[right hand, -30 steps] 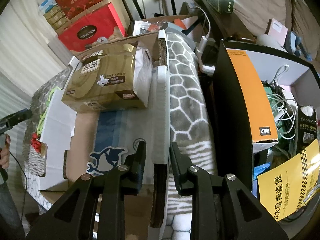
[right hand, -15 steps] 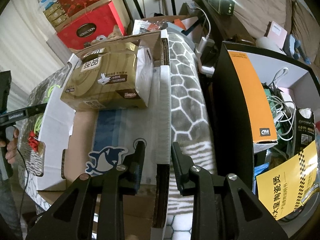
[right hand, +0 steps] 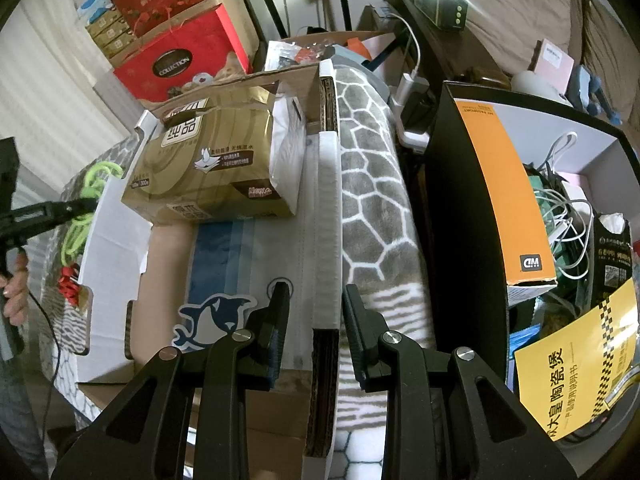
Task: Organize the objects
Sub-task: 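Carry the green cable into the cardboard box and release it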
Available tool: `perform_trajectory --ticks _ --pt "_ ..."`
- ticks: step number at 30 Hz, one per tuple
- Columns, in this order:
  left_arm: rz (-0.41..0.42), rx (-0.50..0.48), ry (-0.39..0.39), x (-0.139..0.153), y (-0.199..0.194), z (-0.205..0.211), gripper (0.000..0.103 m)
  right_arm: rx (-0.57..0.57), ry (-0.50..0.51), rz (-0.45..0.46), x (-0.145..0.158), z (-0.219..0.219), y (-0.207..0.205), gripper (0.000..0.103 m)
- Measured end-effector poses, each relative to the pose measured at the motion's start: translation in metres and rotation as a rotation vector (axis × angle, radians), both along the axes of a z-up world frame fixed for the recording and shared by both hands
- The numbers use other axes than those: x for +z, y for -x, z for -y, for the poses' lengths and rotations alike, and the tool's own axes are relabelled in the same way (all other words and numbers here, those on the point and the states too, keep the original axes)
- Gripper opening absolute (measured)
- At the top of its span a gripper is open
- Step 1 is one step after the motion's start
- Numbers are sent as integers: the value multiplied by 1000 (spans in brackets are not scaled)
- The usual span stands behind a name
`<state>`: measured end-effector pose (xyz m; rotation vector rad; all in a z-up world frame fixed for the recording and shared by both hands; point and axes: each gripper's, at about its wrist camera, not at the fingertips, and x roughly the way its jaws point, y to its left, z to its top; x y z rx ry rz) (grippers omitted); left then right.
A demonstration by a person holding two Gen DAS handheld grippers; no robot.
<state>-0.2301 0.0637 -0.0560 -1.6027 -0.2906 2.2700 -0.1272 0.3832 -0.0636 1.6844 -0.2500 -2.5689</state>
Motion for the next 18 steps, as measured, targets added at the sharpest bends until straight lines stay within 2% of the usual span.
perform_trajectory --ticks 5,10,15,18 --pt "-73 -26 -48 39 -13 -5 11 -2 5 -1 0 -1 -1 28" --pt "-127 -108 -106 74 -38 -28 11 -6 15 -3 0 -3 -1 28" --pt "-123 -195 -175 89 -56 -61 11 -7 18 -3 0 -3 -2 28" --pt "-101 -253 -188 89 -64 -82 11 -9 23 -3 -1 -3 -2 28"
